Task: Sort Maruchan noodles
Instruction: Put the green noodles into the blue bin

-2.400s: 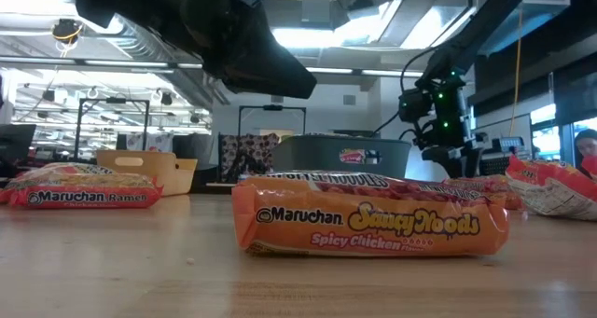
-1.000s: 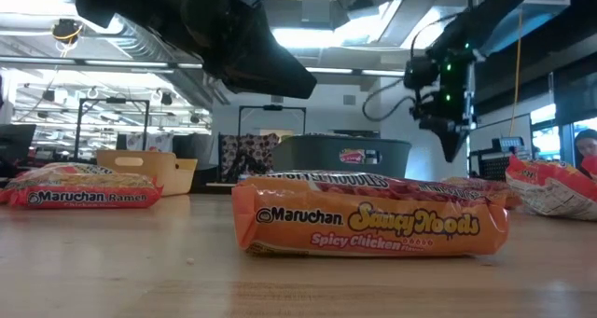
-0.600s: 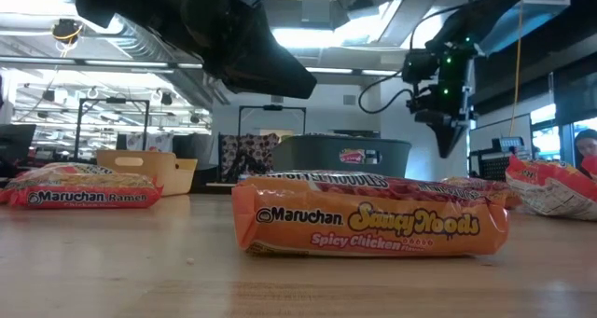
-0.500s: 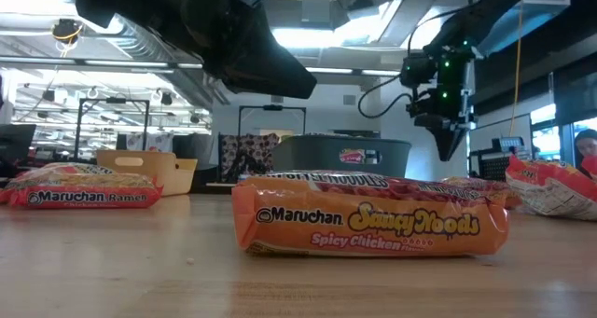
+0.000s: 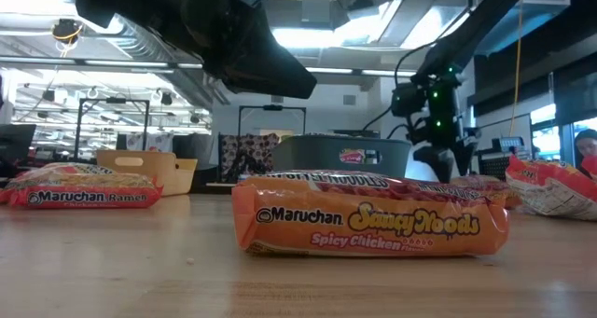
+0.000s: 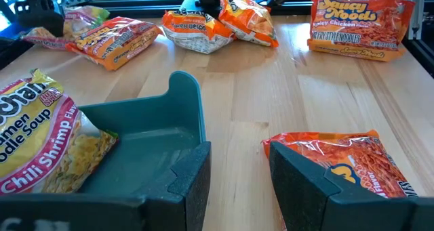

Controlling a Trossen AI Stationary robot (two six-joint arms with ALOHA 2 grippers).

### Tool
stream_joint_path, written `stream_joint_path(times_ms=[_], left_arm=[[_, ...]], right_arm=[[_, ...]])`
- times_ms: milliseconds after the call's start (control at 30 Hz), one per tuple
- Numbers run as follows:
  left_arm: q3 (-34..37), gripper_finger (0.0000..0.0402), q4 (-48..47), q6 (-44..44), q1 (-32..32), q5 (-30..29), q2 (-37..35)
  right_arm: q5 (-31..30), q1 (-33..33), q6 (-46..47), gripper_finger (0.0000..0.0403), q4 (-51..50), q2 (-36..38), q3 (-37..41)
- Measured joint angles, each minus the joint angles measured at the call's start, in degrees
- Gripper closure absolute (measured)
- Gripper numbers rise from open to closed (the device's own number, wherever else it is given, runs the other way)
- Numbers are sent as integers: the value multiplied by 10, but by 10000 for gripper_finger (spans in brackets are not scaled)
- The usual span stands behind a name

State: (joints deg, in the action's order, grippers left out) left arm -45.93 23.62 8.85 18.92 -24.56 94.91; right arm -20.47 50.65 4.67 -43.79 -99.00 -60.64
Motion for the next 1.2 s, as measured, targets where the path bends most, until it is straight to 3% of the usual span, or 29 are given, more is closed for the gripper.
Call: stream_joint_path(times_ms=[167, 500, 733, 900, 1067, 1200], left_arm=[[0, 259, 0, 0, 0, 0, 0], [0, 259, 0, 0, 0, 0, 0], [0, 259, 0, 1, 0, 0, 0], [0, 259, 0, 0, 0, 0, 0], [0, 259, 0, 1, 0, 0, 0], [0, 259, 0, 1, 0, 0, 0]], right_arm=[[31, -1, -4, 37, 15, -1, 0], [58, -16, 2, 38, 13, -1, 0], [-23, -10, 41, 38, 1, -24, 0], [-26, -8, 44, 38, -1, -51, 3], [-81, -22, 41, 39, 0, -61, 2], [-86, -18, 49, 39, -7, -62, 3]])
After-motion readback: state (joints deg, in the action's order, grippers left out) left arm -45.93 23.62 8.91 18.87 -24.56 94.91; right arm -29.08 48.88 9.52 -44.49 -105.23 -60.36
